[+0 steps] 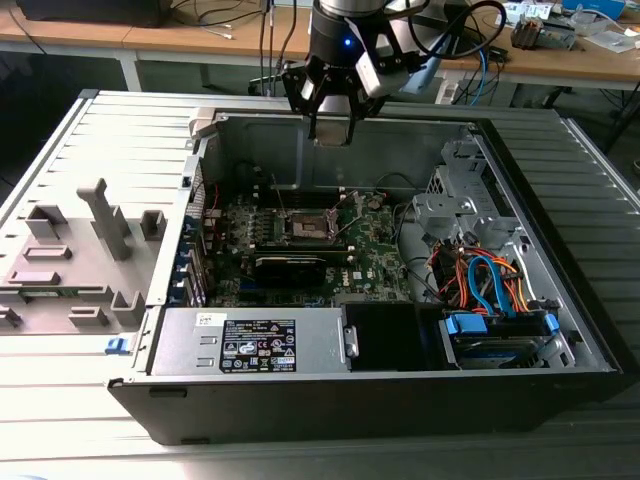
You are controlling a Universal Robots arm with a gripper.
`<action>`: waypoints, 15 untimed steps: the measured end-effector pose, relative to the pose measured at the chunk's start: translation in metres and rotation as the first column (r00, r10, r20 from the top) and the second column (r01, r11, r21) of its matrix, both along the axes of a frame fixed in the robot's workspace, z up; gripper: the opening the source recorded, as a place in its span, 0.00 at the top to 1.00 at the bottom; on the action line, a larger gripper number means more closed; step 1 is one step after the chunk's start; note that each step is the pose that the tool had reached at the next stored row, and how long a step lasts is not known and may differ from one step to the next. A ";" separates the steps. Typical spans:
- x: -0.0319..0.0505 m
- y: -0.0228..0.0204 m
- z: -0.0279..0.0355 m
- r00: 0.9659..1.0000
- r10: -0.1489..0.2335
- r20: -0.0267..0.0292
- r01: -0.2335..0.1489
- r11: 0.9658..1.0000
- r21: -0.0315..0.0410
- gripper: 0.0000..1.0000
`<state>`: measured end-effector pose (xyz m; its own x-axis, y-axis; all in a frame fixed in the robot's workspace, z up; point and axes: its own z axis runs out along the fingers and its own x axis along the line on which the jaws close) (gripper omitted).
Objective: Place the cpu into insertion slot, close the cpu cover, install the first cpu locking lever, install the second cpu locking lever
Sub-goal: 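Place the cpu into insertion slot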
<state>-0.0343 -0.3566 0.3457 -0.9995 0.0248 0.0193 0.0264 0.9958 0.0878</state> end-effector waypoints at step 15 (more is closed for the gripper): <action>0.0000 -0.0025 -0.0018 1.000 0.000 0.000 0.000 1.000 0.000 0.45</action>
